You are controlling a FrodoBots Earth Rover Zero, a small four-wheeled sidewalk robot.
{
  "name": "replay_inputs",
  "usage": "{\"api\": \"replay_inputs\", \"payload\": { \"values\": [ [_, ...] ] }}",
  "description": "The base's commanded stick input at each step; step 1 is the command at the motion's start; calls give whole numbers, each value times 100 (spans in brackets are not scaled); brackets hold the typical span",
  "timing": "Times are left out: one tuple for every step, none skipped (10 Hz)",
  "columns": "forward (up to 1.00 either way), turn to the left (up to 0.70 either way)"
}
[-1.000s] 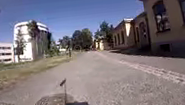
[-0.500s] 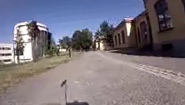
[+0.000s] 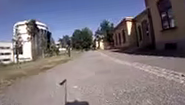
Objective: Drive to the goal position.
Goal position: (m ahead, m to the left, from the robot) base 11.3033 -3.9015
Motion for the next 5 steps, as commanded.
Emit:
{"api": "replay_inputs", "payload": {
  "values": [
    [70, 0],
    [70, 0],
    [70, 0],
    [70, 0],
    [70, 0]
  ]
}}
